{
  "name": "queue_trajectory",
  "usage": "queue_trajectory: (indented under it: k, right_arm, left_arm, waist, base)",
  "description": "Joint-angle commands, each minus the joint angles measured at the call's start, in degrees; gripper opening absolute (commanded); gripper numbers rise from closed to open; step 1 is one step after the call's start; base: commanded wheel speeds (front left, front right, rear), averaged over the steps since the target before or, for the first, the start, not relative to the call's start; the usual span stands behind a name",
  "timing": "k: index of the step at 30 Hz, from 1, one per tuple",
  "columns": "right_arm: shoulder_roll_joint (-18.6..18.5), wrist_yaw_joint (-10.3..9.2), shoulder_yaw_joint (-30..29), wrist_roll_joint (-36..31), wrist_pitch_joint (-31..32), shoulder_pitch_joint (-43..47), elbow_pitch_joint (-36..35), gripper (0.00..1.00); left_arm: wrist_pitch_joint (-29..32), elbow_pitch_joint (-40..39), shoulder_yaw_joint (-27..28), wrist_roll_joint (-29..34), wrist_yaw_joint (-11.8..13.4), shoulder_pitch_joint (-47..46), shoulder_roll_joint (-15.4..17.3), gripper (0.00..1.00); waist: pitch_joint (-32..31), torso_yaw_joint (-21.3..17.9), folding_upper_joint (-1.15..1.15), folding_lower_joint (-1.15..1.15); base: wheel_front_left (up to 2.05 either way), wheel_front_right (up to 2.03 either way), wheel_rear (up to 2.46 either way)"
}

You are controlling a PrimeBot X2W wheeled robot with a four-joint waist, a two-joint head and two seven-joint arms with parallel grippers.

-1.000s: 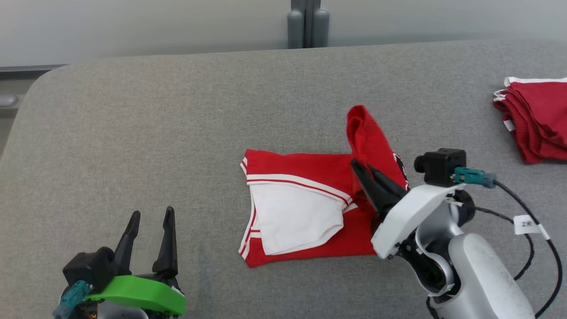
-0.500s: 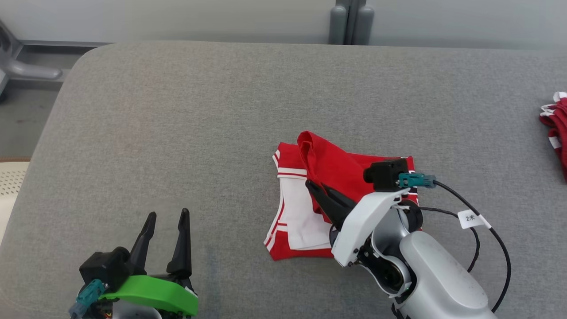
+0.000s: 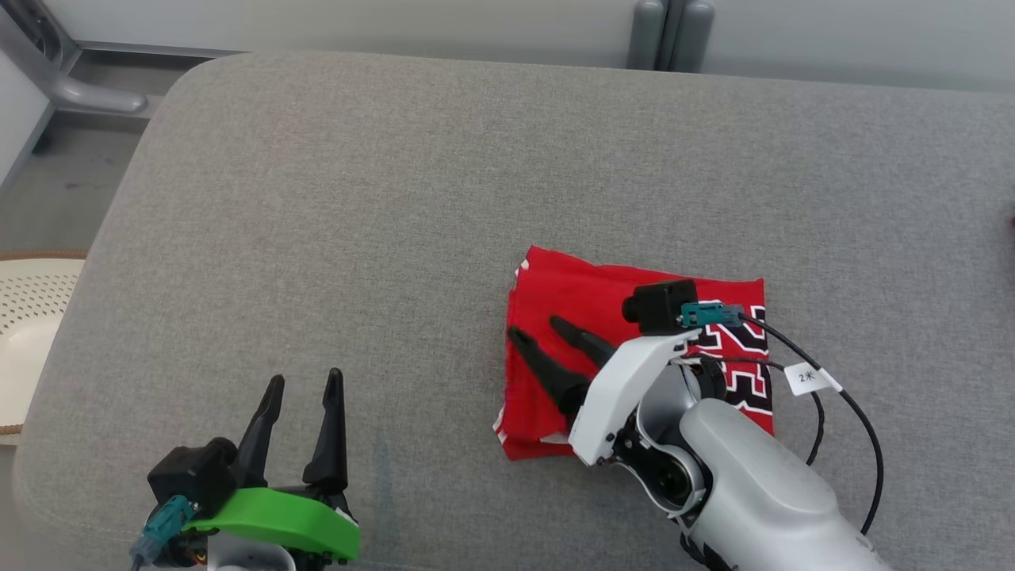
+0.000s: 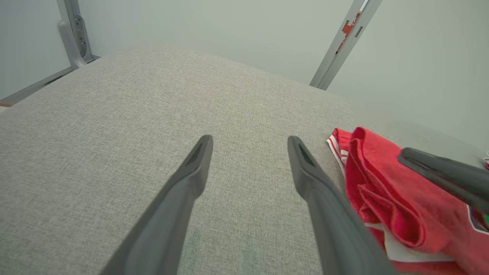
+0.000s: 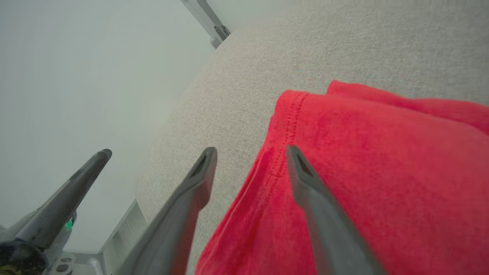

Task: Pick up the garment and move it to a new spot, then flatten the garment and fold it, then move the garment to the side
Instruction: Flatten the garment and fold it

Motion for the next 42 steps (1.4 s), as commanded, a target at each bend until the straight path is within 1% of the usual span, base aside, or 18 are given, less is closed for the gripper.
queue_trajectory:
  k: [1, 4, 6, 13, 17, 20, 25, 31, 33, 38, 42]
  right_arm:
    - [-0.1, 0.01, 0.8, 0.7, -1.1, -1.0, 0.3, 1.0]
    - [-0.1, 0.01, 2.2, 2.0, -3.6, -2.1, 0.3, 1.0]
    - [-0.1, 0.01, 1.9, 1.5, -5.7, -3.0, 0.5, 1.0]
    - [-3.0, 0.01, -4.5, -9.0, -15.2, -4.4, 4.6, 1.0]
    - [-4.5, 0.0, -9.3, -15.9, -18.2, -2.8, 4.7, 1.0]
    - [-4.5, 0.01, -13.2, -20.7, -19.2, -1.0, 3.1, 1.0]
    - [-3.3, 0.0, -19.9, -27.4, -19.8, 4.3, -1.6, 1.0]
    - [-1.5, 0.0, -26.1, -32.1, -19.8, 12.0, -7.9, 1.0]
    - [-1.0, 0.0, -27.5, -32.9, -19.9, 14.4, -9.5, 1.0]
    - [-0.3, 0.0, -29.1, -33.5, -19.8, 18.8, -13.0, 1.0]
    - [-0.1, 0.0, -29.6, -31.2, -19.9, 21.3, -15.2, 1.0]
  left_arm:
    - [-0.3, 0.1, 0.0, -0.1, 0.0, -0.8, 0.0, 1.0]
    - [-0.4, 0.1, -0.1, -0.1, -0.1, -1.0, -0.1, 1.0]
    - [-0.5, 0.1, -0.1, -0.1, -0.1, -1.1, -0.2, 1.0]
    - [-1.1, 0.3, -0.4, 0.9, -0.2, -2.4, -0.5, 1.0]
    - [-1.5, 0.9, -0.3, 1.6, -0.3, -3.8, -0.7, 1.0]
    - [-1.8, 1.5, 0.1, 2.0, 0.0, -4.8, -1.1, 1.0]
    - [-2.4, 2.9, 1.7, 2.6, 0.1, -5.0, -1.9, 1.0]
    - [-2.5, 3.9, 4.2, 4.0, -0.7, -2.5, -3.0, 1.0]
    - [-2.5, 3.7, 5.3, 5.0, -0.9, -1.3, -3.3, 1.0]
    - [-2.5, 3.4, 7.6, 7.0, -1.6, 1.4, -4.1, 1.0]
    - [-2.5, 3.4, 8.9, 8.7, -2.3, 3.2, -4.7, 1.0]
  waist:
    - [0.1, -0.2, 0.0, 0.0]
    - [0.2, -0.7, 0.0, 0.0]
    - [0.2, -1.2, 0.0, 0.0]
    - [0.1, -3.2, 0.0, 0.0]
    - [-0.3, -5.0, 0.0, 0.0]
    - [-0.9, -6.5, 0.0, 0.0]
    - [-2.8, -9.1, 0.0, 0.0]
    - [-5.4, -11.1, 0.0, 0.0]
    - [-6.2, -11.5, 0.0, 0.0]
    - [-7.6, -12.1, 0.0, 0.0]
    - [-8.4, -12.3, 0.0, 0.0]
  base:
    - [0.0, 0.0, 0.0]
    - [0.0, 0.0, 0.0]
    - [0.0, 0.0, 0.0]
    - [0.0, 0.0, 0.0]
    - [0.0, 0.0, 0.0]
    - [0.0, 0.0, 0.0]
    - [0.0, 0.0, 0.0]
    - [0.0, 0.0, 0.0]
    - [0.0, 0.0, 0.0]
    - [0.0, 0.0, 0.0]
    - [0.0, 0.0, 0.0]
